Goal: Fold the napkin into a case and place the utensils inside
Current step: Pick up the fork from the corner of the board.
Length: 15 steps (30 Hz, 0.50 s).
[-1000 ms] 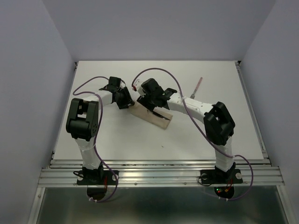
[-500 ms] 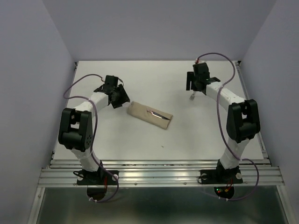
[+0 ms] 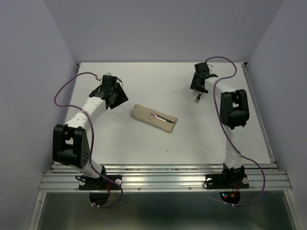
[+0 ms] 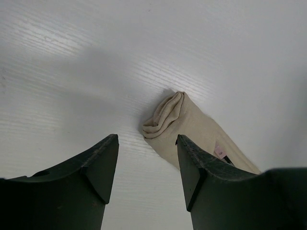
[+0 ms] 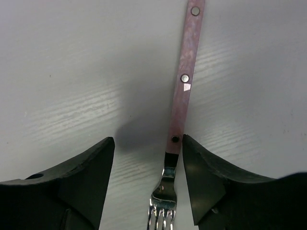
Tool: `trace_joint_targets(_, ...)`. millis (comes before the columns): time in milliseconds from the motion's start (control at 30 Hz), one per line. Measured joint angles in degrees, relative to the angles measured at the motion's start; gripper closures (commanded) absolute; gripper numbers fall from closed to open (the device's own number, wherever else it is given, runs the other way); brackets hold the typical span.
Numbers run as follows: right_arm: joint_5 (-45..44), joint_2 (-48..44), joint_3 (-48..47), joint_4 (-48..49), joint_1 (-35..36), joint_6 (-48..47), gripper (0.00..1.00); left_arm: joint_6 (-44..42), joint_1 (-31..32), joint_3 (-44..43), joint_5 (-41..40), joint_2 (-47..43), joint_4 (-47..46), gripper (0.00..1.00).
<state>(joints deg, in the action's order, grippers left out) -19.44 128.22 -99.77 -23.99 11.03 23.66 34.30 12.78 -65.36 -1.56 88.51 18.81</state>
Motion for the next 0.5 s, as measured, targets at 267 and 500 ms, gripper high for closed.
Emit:
trace_joint_targets(267, -0.94, 2.75, -3.04, 0.0, -0.09, 0.98, 0.89, -0.66, 0.0, 0.02, -0.37, -2.03, 0.76, 0.38)
trace_joint_targets(500, 1.68, -1.31, 4.0, 3.54, -0.11, -0.83, 0.99, -0.85, 0.0, 0.13, 0.24, -1.99, 0.72, 0.38)
